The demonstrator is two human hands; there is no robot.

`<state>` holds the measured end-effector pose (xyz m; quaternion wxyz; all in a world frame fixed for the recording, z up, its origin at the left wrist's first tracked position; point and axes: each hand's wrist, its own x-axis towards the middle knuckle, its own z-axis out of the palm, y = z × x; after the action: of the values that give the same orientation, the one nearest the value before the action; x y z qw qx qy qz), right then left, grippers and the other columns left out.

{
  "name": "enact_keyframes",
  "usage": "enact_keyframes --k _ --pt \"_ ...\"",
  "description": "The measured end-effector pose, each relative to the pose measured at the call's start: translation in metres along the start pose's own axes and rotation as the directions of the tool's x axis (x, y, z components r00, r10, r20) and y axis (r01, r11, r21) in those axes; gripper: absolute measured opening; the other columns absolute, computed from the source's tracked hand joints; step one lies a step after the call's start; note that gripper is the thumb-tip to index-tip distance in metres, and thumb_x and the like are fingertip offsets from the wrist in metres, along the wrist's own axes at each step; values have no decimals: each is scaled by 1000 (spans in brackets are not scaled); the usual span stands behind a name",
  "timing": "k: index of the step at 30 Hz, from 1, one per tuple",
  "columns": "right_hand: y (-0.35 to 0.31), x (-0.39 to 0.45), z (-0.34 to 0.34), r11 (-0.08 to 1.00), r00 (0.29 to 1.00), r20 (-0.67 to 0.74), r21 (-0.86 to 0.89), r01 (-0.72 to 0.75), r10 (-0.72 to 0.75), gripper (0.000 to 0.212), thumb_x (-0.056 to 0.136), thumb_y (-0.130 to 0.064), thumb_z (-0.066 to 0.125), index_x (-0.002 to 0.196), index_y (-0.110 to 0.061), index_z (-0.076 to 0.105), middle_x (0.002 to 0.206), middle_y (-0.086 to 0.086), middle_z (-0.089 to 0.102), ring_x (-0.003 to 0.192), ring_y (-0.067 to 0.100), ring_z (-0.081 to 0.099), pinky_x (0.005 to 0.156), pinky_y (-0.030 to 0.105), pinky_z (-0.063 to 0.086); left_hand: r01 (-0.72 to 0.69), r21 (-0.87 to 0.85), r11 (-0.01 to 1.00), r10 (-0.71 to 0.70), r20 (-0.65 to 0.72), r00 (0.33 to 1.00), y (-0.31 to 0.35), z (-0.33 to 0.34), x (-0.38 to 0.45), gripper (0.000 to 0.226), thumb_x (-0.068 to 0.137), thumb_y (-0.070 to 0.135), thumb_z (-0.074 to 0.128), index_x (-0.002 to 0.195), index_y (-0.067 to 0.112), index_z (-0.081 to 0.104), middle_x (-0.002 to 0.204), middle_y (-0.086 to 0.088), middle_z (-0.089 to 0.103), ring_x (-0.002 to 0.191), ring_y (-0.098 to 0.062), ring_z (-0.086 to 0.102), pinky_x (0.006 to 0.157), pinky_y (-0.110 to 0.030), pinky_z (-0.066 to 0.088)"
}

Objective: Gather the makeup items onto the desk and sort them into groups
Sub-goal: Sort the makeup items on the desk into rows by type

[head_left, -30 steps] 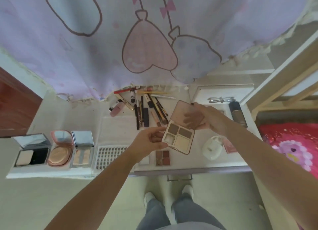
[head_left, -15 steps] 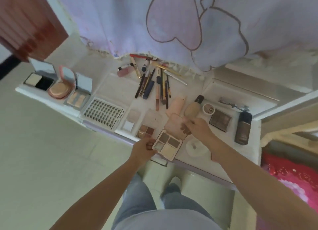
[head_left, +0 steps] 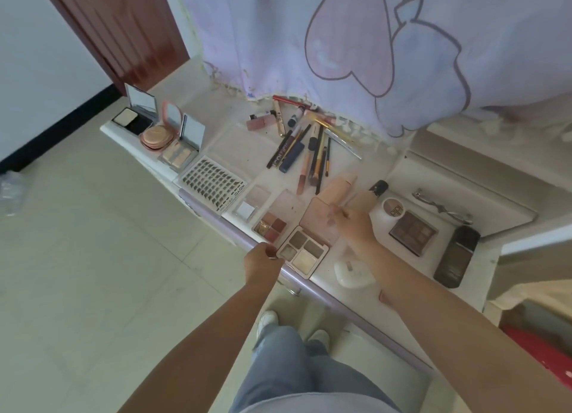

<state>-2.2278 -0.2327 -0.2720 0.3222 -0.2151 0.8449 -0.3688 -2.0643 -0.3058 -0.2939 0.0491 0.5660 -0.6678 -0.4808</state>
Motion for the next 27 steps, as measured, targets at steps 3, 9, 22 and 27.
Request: enact_keyframes --k 3,9,22,27 --pt "-3 6 -2 974 999 -11 -222 46 -50 48 98 -33 32 74 -5 62 69 -1 55 73 23 51 57 27 35 1 5 1000 -1 -11 1000 2 1 2 17 78 2 63 95 2 62 84 -1 58 79 -13 53 71 -22 41" --pt "-8 15 -7 953 997 -22 -294 66 -76 42 98 -28 34 69 -4 52 53 -2 35 68 21 43 58 26 27 19 26 999 -19 -19 1000 4 4 6 13 78 7 65 91 4 62 77 0 58 75 -16 53 71 -24 44" --pt "-5 4 -19 973 998 21 -223 60 -57 40 95 -18 40 55 -13 40 57 0 38 67 20 43 54 28 31 -33 49 998 35 -40 999 0 2 5 16 83 9 61 98 2 62 91 -8 64 79 -16 53 72 -23 41" --pt "6 -8 -39 983 993 -45 -152 102 -110 23 92 -16 43 101 -1 59 97 15 59 89 25 55 68 26 38 -171 123 977 181 -74 981 2 -3 -9 25 88 15 56 111 7 60 100 -5 66 78 -11 55 70 -21 42"
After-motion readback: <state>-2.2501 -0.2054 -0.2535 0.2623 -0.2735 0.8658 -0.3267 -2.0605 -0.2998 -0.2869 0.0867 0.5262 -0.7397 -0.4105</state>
